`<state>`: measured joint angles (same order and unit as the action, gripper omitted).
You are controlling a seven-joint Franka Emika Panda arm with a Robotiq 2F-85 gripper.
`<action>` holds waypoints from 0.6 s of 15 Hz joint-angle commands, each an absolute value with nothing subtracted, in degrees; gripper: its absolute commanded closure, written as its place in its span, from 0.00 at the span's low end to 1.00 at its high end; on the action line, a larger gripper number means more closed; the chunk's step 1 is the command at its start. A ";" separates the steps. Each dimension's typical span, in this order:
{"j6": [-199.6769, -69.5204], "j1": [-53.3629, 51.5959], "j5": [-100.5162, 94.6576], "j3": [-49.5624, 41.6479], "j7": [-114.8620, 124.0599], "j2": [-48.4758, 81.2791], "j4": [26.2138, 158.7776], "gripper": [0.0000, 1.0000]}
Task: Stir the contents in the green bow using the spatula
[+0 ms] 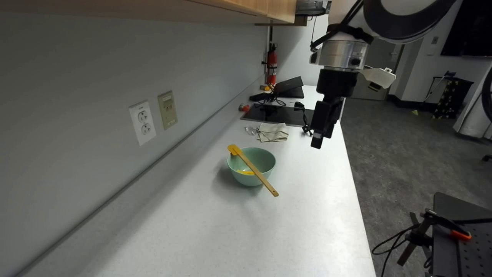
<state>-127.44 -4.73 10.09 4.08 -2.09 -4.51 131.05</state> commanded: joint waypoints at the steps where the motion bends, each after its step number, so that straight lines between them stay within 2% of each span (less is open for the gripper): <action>1: -127.29 -5.18 10.15 4.61 -2.21 -3.86 130.61 0.00; 6: -127.29 -6.00 10.15 5.53 -2.21 -3.41 130.38 0.00; 9: -131.05 -5.21 9.23 5.16 4.82 1.17 128.46 0.00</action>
<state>-127.70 -5.84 9.92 5.39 -0.55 -3.03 130.49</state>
